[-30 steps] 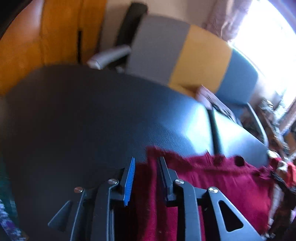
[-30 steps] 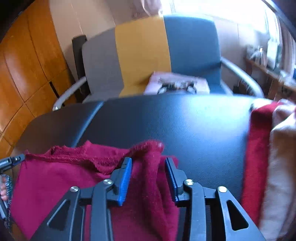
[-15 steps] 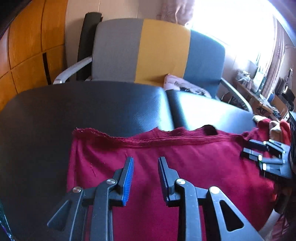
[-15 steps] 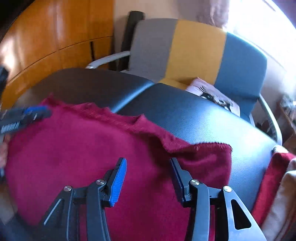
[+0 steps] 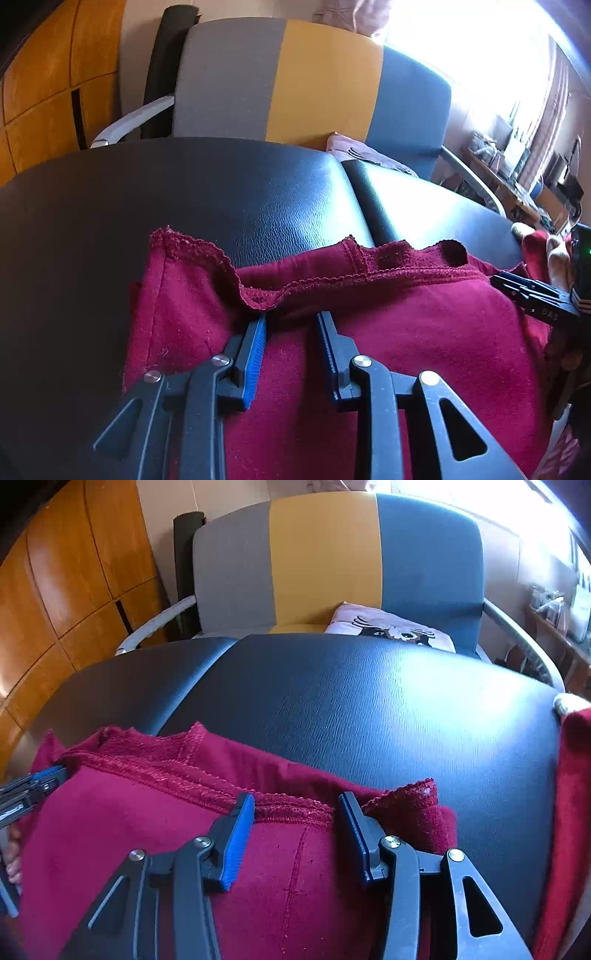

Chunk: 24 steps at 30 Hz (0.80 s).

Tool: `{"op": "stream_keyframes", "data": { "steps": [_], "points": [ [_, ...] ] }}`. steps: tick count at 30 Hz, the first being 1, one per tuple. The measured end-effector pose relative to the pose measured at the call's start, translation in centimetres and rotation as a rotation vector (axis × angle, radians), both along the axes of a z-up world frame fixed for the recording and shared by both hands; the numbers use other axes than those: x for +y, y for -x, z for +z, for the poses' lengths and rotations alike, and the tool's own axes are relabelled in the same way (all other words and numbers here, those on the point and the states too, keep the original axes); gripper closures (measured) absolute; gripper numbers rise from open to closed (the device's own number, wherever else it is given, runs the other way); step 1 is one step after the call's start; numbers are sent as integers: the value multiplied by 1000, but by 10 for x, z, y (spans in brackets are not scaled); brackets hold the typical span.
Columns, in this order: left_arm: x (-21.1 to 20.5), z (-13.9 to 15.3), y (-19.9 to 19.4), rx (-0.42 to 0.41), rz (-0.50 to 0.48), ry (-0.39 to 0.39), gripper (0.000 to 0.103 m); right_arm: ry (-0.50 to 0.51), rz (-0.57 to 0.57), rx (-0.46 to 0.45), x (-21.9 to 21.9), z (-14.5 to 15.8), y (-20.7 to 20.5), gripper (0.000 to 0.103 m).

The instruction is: Fold clothes

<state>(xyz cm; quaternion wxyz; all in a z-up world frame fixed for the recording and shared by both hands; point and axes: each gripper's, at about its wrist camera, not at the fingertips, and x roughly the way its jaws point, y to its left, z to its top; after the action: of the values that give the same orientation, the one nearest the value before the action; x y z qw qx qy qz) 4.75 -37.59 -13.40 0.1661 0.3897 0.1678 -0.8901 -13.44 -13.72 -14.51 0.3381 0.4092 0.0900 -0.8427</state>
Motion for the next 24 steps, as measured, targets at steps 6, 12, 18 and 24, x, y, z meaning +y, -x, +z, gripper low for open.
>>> {"op": "stream_keyframes", "data": {
  "steps": [6, 12, 18, 24],
  "points": [
    [3, 0, 2, -16, -5, 25, 74, 100, 7, -105, 21, 11, -10, 44],
    [6, 14, -3, -40, 46, 35, 72, 377, 96, -242, 109, 42, -45, 12],
    [63, 52, -8, 61, -62, 33, 71, 408, 148, -380, 183, 19, -99, 9],
    [160, 64, 18, 68, -374, 73, 71, 478, 205, -446, 187, -1, -125, 9]
  ]
}}
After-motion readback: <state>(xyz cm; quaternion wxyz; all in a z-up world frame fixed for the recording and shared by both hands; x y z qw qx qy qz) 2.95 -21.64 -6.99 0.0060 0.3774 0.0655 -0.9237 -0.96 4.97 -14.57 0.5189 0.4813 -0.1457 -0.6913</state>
